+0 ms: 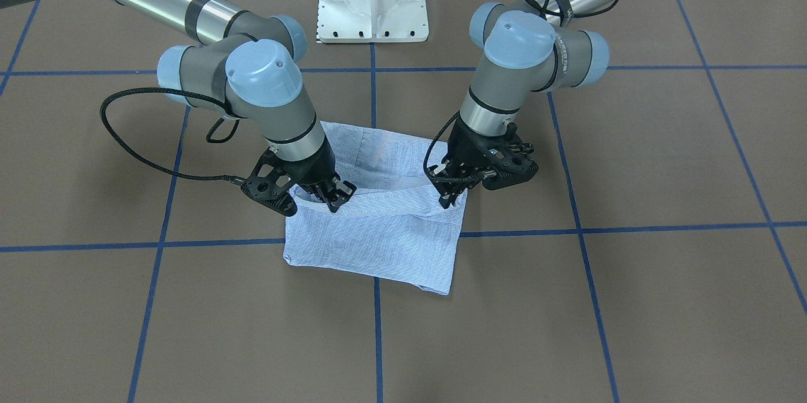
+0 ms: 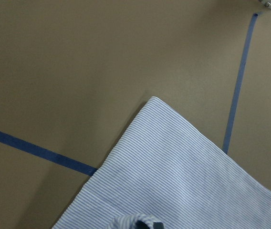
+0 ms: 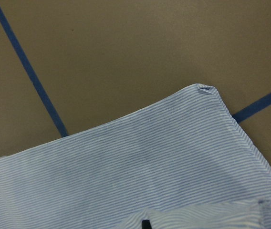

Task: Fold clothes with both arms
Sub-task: 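Lay the folded edge down on the far edge with both grippers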

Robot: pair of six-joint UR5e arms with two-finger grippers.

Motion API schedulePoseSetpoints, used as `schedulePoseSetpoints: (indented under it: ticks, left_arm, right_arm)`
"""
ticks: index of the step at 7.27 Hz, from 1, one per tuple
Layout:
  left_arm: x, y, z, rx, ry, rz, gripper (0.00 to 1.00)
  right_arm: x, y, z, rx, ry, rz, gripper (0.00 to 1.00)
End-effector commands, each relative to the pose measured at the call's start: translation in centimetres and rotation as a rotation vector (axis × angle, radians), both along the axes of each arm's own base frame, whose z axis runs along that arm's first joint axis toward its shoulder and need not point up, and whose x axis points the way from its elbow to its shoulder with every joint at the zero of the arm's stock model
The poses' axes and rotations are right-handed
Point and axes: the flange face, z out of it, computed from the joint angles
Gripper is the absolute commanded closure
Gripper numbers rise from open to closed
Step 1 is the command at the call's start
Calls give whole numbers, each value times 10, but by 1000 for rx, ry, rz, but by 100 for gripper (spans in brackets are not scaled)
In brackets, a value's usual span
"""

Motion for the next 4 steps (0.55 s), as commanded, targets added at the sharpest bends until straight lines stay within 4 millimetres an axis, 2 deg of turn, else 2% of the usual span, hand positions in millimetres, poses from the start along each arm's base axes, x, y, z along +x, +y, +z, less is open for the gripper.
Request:
schedulePoseSetpoints:
  ticks: [1, 3, 4]
  left_arm:
    - [-14, -15, -7, -20, 20, -42, 0]
    - [-55, -45, -7, -34, 21, -78, 0]
    - [-76, -55, -3, -67, 40, -50, 0]
  right_arm:
    - [4, -3, -3, 10, -25, 9, 0]
    - [26, -17, -14, 16, -72, 19, 0]
    - [29, -10, -28, 34, -95, 13, 0]
